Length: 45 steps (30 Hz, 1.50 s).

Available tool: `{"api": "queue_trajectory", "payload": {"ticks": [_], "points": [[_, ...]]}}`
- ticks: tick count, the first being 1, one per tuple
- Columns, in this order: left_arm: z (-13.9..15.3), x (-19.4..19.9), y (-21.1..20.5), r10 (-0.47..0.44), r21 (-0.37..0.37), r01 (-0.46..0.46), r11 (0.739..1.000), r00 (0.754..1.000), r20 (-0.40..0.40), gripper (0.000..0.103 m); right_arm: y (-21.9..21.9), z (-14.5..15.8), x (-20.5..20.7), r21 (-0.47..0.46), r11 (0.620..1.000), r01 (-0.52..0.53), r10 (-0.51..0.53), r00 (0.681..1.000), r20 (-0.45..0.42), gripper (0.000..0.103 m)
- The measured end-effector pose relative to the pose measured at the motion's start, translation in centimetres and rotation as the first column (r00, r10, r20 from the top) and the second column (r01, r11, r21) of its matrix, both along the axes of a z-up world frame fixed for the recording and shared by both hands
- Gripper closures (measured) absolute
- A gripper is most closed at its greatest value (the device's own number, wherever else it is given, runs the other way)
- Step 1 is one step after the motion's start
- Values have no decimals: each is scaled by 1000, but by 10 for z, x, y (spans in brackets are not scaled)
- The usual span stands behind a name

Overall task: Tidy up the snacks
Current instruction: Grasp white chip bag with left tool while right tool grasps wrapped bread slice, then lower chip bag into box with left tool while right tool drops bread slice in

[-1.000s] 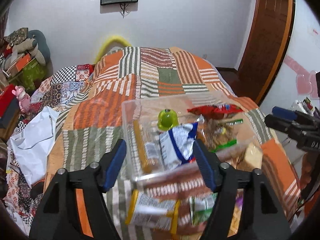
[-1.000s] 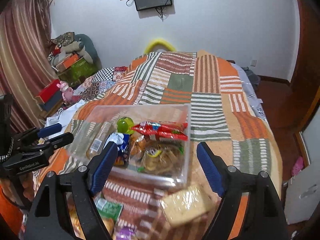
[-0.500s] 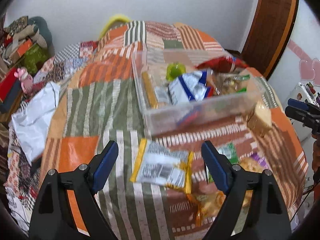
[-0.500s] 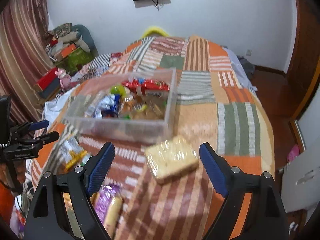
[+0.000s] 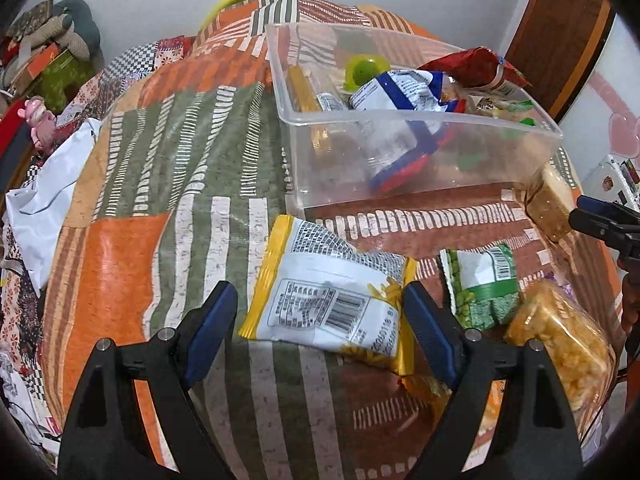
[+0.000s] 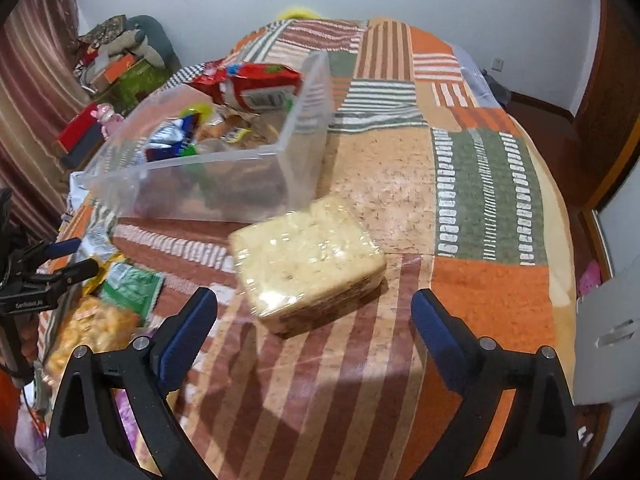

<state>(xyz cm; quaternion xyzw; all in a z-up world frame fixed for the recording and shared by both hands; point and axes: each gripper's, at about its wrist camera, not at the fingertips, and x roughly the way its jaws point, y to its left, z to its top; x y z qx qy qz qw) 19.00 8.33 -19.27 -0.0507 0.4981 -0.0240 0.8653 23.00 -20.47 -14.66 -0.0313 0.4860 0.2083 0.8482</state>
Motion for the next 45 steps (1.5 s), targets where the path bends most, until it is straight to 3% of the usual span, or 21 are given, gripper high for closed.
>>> {"api": "queue_trajectory", "payload": {"ticks": [7,13,16,22,26,34,45], "points": [[-7,6,-9,-23,20,23,1000,999,26,18,10,-15,13,-24,1000,-14,13,999,-41,6],[-4,1,-10,-43,10,43,999,997,69,35,15,-18,13,-28,1000,-11,11,1000,-19,7],[0,-5,-10,-46,7,45,999,996,78,43,16,-17,13,-12,1000,-29,29,1000,-10,19],[11,-16,-8,-35,29,32,999,994,102,53,12,-13,3,7,1000,-22,22,1000,3,22],[19,-22,-6,-35,22,32,999,993,117,54,7,-6,-6,23,1000,-15,15,1000,6,22],[51,-36,-3,-16,7,15,1000,983,181,54,10,26,-32,8,999,-39,38,995,96,22],[101,-28,-8,-11,-11,15,1000,955,295,54,27,62,-27,82,995,-52,36,982,183,22]]}}
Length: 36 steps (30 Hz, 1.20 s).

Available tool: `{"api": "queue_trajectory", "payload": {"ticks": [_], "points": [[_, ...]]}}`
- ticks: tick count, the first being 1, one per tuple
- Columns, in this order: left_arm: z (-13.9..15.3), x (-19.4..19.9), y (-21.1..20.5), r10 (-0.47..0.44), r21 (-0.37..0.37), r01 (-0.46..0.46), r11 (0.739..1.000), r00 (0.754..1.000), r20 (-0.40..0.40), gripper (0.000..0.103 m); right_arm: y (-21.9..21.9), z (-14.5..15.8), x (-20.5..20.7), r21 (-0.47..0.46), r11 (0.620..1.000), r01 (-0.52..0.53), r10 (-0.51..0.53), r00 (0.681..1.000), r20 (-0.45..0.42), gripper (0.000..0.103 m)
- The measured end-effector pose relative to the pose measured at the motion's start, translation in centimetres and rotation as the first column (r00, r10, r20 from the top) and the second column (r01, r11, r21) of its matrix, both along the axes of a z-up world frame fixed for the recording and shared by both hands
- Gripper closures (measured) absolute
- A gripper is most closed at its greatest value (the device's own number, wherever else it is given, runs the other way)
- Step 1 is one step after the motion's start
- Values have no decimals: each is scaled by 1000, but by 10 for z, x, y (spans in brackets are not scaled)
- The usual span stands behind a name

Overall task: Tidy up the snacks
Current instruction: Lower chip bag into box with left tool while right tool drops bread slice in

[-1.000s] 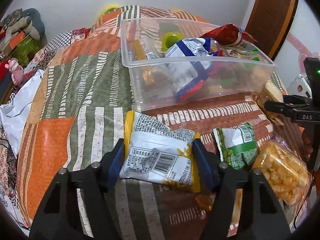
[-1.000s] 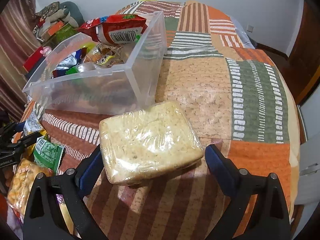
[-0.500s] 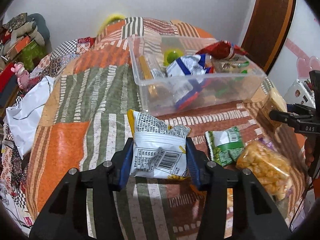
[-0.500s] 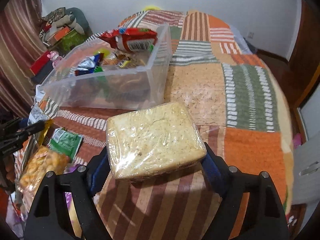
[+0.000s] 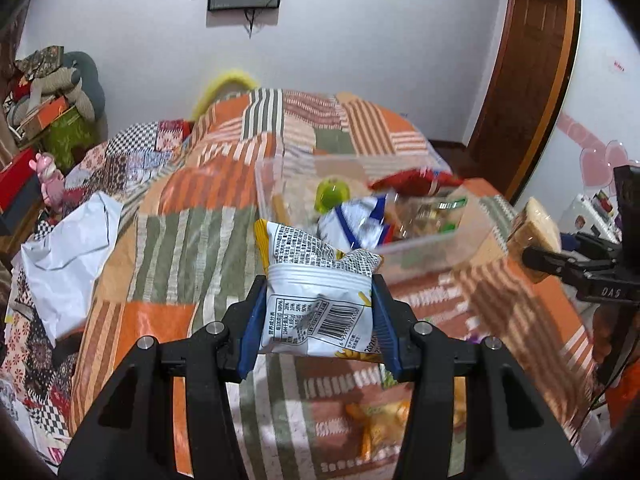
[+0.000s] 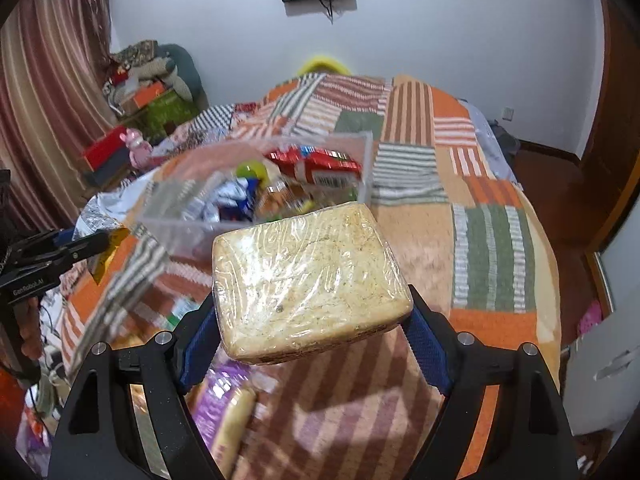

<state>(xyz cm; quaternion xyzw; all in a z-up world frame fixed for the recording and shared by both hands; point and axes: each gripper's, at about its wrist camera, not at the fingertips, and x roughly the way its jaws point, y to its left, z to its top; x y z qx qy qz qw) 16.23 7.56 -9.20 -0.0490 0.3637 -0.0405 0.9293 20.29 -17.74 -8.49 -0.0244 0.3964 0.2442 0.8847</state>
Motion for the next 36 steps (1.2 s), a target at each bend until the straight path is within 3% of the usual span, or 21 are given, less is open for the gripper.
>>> {"api": "queue_trajectory", "payload": {"ticks": [12,36], "points": [[8,39,-12,-11,-18,12,1000,999,31,54,34,1,26,40,999,-12,11,1000,8,22],[-33,118,-17,-8,-78,2,997,997,-82,53,78,-24,68,-2,997,-73,73,996,-46,21]]}}
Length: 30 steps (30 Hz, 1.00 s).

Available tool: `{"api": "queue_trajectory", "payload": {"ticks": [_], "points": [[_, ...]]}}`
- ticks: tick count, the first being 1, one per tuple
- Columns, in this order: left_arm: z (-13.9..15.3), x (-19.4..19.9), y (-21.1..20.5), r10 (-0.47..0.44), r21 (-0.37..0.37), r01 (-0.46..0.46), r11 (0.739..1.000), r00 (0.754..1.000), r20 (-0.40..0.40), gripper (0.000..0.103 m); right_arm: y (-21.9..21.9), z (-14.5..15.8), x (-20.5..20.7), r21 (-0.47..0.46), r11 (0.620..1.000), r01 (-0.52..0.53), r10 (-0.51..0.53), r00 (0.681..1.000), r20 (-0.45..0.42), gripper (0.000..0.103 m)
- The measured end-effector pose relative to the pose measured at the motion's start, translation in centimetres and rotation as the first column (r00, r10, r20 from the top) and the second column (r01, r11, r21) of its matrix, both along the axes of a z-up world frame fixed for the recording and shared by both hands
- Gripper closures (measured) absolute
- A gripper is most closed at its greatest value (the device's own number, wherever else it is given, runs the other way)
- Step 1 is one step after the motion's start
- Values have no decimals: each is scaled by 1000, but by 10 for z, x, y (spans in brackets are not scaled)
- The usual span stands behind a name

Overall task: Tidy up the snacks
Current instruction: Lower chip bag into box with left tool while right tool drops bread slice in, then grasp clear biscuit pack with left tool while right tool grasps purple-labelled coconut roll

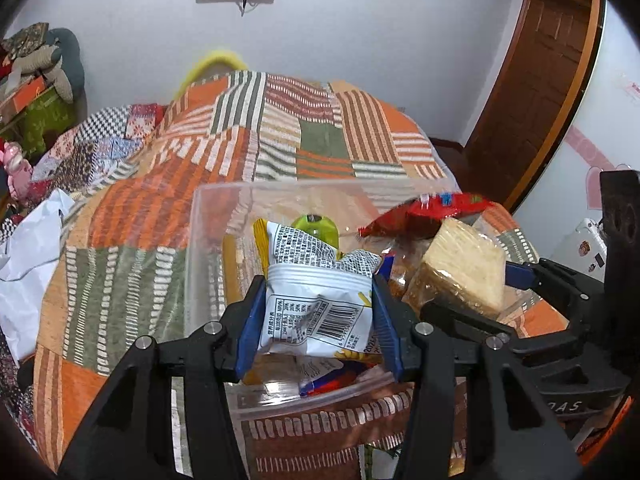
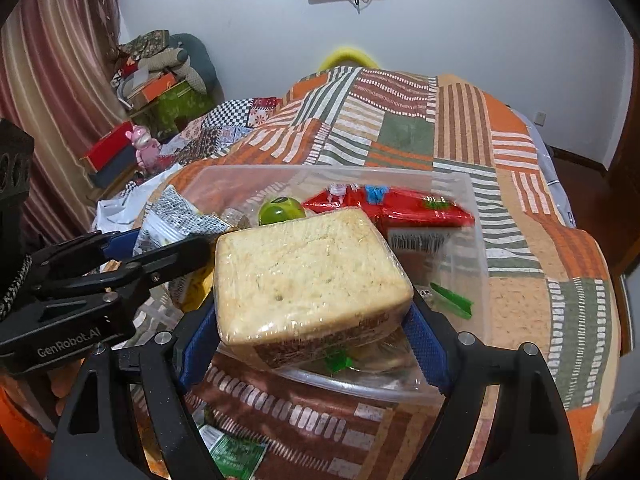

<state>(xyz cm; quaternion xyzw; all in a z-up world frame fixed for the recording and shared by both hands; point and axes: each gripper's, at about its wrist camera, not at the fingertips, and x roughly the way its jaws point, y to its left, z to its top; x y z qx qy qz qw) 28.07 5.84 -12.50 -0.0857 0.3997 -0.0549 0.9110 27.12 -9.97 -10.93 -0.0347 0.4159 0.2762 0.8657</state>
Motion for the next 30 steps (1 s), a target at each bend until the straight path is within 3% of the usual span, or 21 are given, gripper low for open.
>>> {"api": "queue_trajectory", "payload": {"ticks": [11,15,21,30], "points": [[-12,-10,6,7,-44,-9,999,999,-45,36,-12,-2,-6,3,1000,6,-6,998,-56,19],[-9,-22,5,11,-31,-12,999,999,-42,36,-20,3,-15,-2,1000,10,-10,999,-44,19],[9,-47,5,12,-15,-12,1000,1000,-11,35,-31,18,-36,-33,999,16,-16,1000,18,19],[41,-94,-9,-11,-7,11,1000,999,43,22,-53,28,-72,-46,999,22,-19,998,66,18]]}}
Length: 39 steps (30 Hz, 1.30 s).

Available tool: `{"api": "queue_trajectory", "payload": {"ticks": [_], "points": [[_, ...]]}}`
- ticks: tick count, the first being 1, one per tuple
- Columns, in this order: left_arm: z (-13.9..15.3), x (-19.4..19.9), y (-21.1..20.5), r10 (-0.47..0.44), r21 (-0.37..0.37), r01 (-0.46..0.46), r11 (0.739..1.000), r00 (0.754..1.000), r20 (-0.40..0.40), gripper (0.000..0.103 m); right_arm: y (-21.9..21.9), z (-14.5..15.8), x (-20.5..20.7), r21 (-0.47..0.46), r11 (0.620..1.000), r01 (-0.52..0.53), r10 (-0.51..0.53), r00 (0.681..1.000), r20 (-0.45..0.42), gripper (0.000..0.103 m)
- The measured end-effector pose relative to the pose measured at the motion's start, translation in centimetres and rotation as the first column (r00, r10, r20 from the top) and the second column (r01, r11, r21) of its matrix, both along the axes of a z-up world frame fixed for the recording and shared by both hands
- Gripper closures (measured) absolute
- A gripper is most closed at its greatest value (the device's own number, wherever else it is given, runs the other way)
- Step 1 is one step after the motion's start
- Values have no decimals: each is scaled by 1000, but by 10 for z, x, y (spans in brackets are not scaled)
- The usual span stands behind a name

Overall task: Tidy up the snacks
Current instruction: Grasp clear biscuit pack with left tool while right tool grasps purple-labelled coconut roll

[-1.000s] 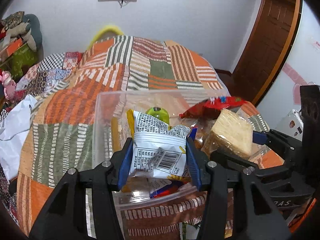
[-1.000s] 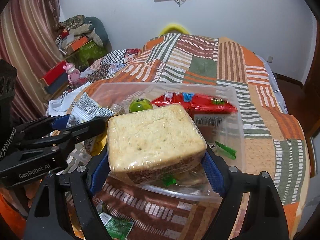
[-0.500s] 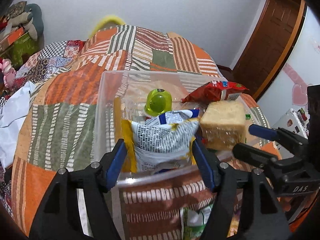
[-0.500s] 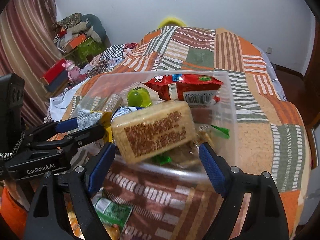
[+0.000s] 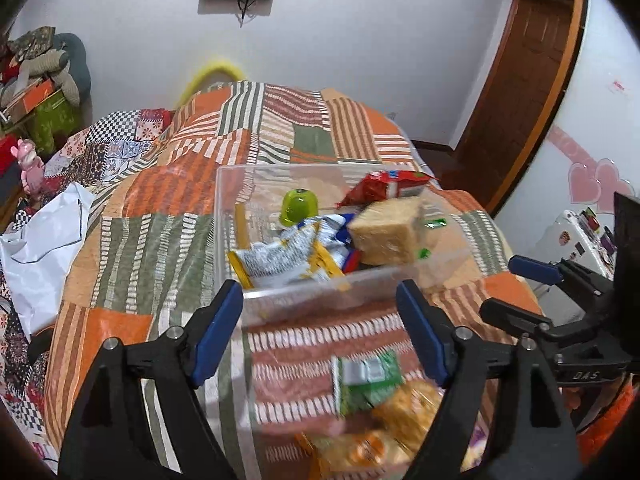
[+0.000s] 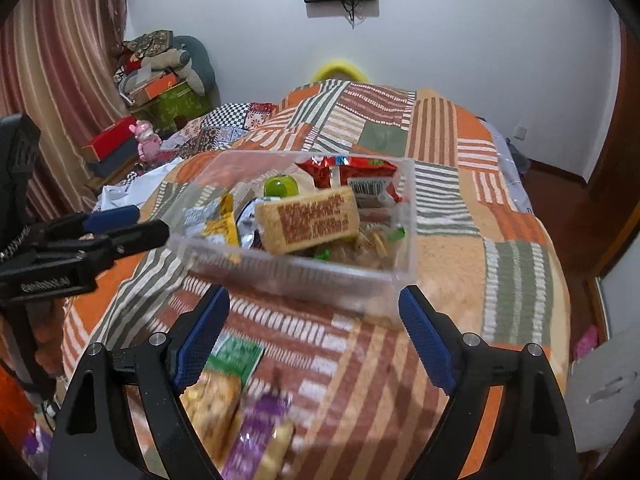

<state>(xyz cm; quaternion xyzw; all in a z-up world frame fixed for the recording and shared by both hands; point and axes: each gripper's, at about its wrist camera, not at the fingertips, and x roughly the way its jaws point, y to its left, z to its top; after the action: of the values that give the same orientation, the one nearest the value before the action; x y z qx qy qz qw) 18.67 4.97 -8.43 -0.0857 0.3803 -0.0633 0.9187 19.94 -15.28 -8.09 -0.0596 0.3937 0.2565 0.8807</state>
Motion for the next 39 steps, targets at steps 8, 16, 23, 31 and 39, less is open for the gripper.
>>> {"api": "queue_trajectory", "payload": {"ticks": [8,16,23,31,39], "points": [[-20,-33,-41,-88,-15,88,996,994,-68,19,-25,-26,-31,-11,1000,25,-26,997,-69,18],[-53,-35,-87,-158,9,160,987,977,-141,19,-35,-47,-55,-42,999,21,-26,992,-123,18],[-65,-46,-64,-102,36,109,993,982,-157,19,-25,-52,-66,-43,999,-7,2,992,-130,17],[-70,-59,-31,-49,32,56,998,982,-185,19,3,-67,-73,-69,996,-59,49,989,-139,18],[-59,-63,-55,-127,37,132,991,983,-134,19,1,-76,-69,-67,995,-68,56,985,-164,57]]}}
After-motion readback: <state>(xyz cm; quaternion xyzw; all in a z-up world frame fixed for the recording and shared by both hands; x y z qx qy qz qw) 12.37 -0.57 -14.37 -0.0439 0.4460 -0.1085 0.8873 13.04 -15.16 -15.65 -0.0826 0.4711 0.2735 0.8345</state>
